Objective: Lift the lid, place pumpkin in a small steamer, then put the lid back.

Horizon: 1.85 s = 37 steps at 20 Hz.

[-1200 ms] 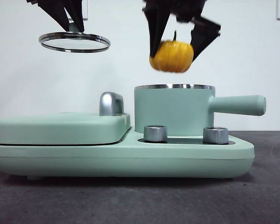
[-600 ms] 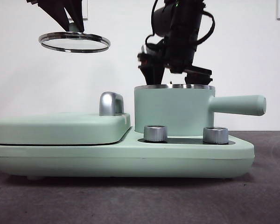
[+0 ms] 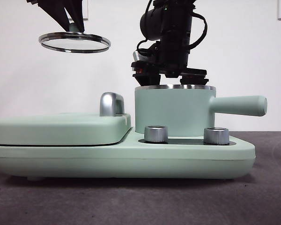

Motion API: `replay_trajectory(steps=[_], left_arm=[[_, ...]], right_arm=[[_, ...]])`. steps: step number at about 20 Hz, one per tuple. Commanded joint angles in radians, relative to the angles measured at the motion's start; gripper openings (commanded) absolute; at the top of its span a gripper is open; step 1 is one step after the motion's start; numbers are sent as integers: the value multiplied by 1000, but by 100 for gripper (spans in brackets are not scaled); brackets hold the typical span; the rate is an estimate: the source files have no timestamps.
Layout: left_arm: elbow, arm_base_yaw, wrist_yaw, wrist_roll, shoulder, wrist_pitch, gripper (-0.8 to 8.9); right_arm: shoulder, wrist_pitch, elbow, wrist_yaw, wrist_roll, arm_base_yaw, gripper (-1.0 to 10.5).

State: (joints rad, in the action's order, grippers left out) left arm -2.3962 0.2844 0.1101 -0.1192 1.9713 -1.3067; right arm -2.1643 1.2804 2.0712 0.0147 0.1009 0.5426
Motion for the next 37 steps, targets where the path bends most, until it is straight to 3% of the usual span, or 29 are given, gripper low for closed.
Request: replay_trajectory(steps=[1,7,13,21,29,33,37], left_arm=[[-37,4,6,0,-3,13,15],[-37,4,6,0,-3,11,15],[-37,4,6,0,-3,11,15],[-37,7,7,5,-3,13,15],[-13,58,19,4,-3,19,15],[20,149,21,5,-1,38,15],[23,263,21,4,11,72,15]], right_arm=[[-27,12,23,-5,-4,7,307],[-35,27,23,14,-4,6,309],[-35,34,23,14,-5,6,500],[21,120,98,12,-4,6,500],[394,138,8,7,-13,23,496],[661,130,-209,-24,-13,57,496],[968,-33,-520,-31,-6,101,496]])
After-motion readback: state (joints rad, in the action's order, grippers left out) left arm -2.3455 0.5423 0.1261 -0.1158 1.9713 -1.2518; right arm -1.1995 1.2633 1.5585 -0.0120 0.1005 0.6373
